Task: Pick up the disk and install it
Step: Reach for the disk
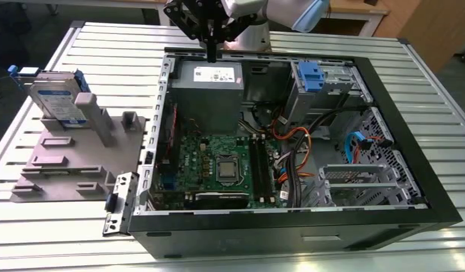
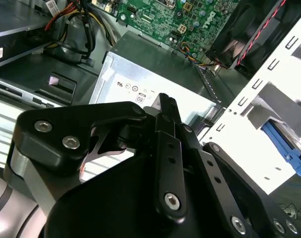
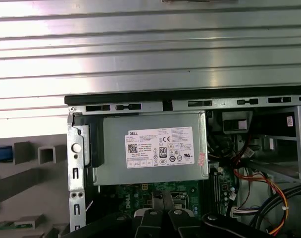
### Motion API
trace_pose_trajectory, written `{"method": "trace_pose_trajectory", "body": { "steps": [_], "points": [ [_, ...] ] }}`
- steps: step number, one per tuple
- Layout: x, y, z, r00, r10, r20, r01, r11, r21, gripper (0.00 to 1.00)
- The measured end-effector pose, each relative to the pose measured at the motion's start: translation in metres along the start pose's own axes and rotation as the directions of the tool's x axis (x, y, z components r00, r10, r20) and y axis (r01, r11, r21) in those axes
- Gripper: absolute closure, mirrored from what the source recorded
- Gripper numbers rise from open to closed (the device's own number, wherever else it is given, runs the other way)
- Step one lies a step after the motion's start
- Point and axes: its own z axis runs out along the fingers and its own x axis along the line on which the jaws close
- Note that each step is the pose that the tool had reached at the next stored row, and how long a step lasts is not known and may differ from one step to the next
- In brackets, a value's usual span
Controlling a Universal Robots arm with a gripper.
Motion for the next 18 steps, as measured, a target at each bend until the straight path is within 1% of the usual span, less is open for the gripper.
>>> {"method": "trace_pose_trajectory", "body": {
  "steps": [9, 13, 18],
  "points": [
    [0.0005, 0.0002, 0.0003, 1.0, 0.0, -0.0002, 0.0, 1.0, -0.0001, 0.89],
    [0.0034, 0.0016, 0.0015, 1.0, 0.0, 0.0001, 0.0, 1.0, 0.0, 0.89],
    [0.0094, 0.0048, 0.0034, 1.0, 0.001, 0.0014, -0.001, 1.0, -0.0001, 0.89]
  ]
}}
